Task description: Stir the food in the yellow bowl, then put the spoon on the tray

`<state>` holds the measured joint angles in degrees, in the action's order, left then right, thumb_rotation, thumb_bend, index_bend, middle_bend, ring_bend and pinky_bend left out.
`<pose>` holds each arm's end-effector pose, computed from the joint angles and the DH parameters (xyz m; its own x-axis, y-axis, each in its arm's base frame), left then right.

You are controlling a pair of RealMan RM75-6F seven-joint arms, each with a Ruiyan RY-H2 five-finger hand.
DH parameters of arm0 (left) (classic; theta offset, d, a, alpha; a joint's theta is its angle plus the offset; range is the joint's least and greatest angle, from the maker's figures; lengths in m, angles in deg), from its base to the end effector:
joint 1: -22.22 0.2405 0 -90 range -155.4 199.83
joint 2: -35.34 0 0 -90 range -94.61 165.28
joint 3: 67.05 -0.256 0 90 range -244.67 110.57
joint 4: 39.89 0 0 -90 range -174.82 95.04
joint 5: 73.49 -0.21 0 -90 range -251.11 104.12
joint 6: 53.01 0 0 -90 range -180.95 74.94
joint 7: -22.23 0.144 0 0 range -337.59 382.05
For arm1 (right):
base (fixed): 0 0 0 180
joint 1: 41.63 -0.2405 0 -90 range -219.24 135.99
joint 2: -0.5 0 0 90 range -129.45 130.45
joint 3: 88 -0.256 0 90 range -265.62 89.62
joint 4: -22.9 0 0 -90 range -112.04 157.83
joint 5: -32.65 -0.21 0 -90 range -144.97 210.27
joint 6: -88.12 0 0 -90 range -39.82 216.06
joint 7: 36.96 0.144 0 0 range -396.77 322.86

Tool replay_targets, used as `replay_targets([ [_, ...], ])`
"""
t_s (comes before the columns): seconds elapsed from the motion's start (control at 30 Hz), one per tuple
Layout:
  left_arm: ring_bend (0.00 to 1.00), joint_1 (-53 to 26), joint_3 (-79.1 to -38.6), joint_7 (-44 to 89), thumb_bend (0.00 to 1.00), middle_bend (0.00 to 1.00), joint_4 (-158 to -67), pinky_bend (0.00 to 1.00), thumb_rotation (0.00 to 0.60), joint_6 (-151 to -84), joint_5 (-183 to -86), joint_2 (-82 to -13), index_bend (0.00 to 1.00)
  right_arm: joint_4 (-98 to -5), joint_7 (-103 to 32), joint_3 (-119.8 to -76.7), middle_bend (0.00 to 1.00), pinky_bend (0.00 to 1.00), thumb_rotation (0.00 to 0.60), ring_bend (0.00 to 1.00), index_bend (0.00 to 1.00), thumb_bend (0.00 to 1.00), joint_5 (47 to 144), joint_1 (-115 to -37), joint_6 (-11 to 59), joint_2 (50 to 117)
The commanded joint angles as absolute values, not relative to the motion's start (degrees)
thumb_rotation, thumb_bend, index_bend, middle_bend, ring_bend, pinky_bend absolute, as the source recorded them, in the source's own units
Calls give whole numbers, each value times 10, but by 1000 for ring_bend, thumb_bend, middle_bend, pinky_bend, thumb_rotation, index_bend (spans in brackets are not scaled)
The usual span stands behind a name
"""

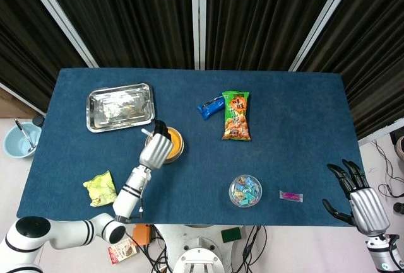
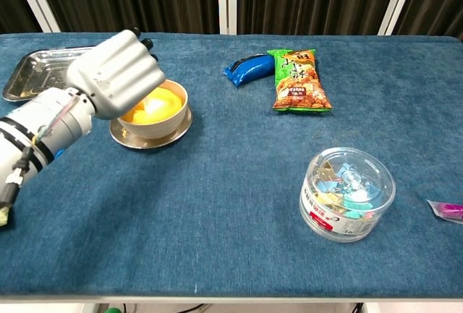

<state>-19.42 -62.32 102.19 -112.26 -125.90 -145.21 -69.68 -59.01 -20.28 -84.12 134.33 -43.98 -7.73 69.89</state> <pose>-0.1288 0.3139 -0.0648 0.9292 -0.3362 0.1535 0.0697 -0.2484 -0.9662 -0.3057 -0.1393 0.1369 0.1949 -0.0213 0.9806 -0.9505 -0.2510 0.1834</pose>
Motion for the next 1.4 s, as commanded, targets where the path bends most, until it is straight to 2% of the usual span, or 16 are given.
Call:
replay_targets([
  [0.03,262,-177,-608,972,457,411,-1140,325,600,-1271,-1445,-682,615,-590,-203,-842,139,68,600,0,120,291,1343,-440,-77,699],
  [0.5,256,-140,-572,844,456,399,-1241,320,600,-1272,-1400,-611,611,-600,-211,-844,139,68,600,0,120,290,1349,-444,-77,697],
  [0.73,256,-141,-566,832,456,399,-1278,319,600,-1275,-1398,-590,611,-603,-213,-844,139,68,600,0,120,290,1349,-443,-79,695],
  [0.83,256,-148,-572,872,457,399,-1277,323,600,-1285,-1407,-587,611,-602,-213,-843,139,68,600,0,120,290,1350,-442,-80,695],
  [1.03,255,-171,-611,1033,458,399,-1243,363,600,-1309,-1462,-597,608,-599,-210,-843,139,68,600,0,120,291,1349,-439,-83,696],
  [1.4,256,-194,-630,1206,459,424,-1231,362,600,-1316,-1504,-617,611,-595,-207,-842,139,68,600,0,120,291,1348,-434,-89,696],
])
